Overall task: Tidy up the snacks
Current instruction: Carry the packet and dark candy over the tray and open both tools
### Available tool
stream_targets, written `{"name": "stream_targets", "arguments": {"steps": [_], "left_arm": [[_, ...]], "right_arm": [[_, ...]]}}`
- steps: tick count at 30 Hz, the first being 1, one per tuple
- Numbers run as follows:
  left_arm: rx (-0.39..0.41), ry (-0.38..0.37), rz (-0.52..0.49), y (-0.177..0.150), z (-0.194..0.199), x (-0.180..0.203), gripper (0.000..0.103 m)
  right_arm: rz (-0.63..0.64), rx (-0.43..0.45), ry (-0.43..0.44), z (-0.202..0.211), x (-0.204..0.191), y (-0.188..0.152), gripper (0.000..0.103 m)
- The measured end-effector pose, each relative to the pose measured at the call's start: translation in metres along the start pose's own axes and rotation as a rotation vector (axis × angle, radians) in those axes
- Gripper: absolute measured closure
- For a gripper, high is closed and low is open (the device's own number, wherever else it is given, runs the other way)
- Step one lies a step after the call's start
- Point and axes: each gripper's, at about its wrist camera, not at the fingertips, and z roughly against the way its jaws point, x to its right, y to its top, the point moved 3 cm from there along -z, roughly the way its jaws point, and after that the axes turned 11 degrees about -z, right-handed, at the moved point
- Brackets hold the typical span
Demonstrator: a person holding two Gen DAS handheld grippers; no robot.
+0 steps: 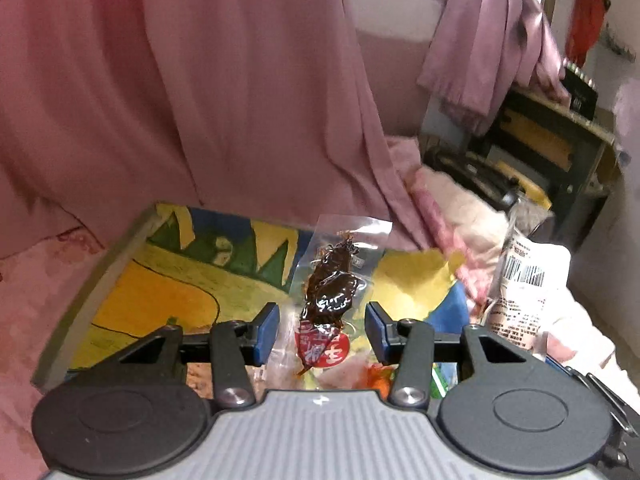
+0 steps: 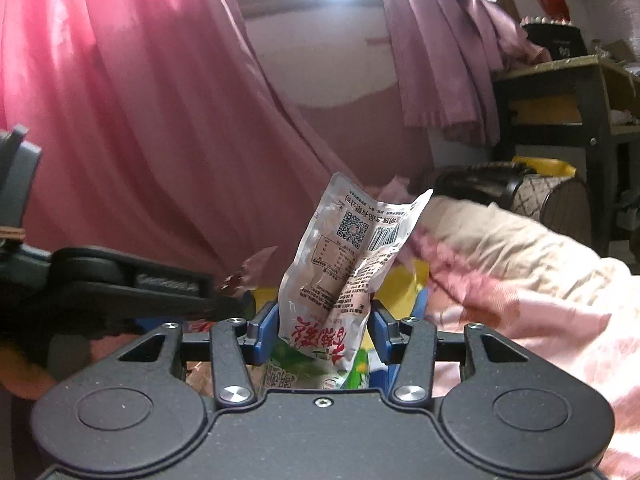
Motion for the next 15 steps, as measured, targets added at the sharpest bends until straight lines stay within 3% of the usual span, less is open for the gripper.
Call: {"name": "stream_targets", "arguments": {"steps": [15], "left_arm": [[-0.063, -0.013, 0.075, -0.014, -0.023, -0.006, 0.052]], "right_arm": [[-0.021, -0.085, -0.016, -0.017, 0.004, -0.017, 0.049]]}}
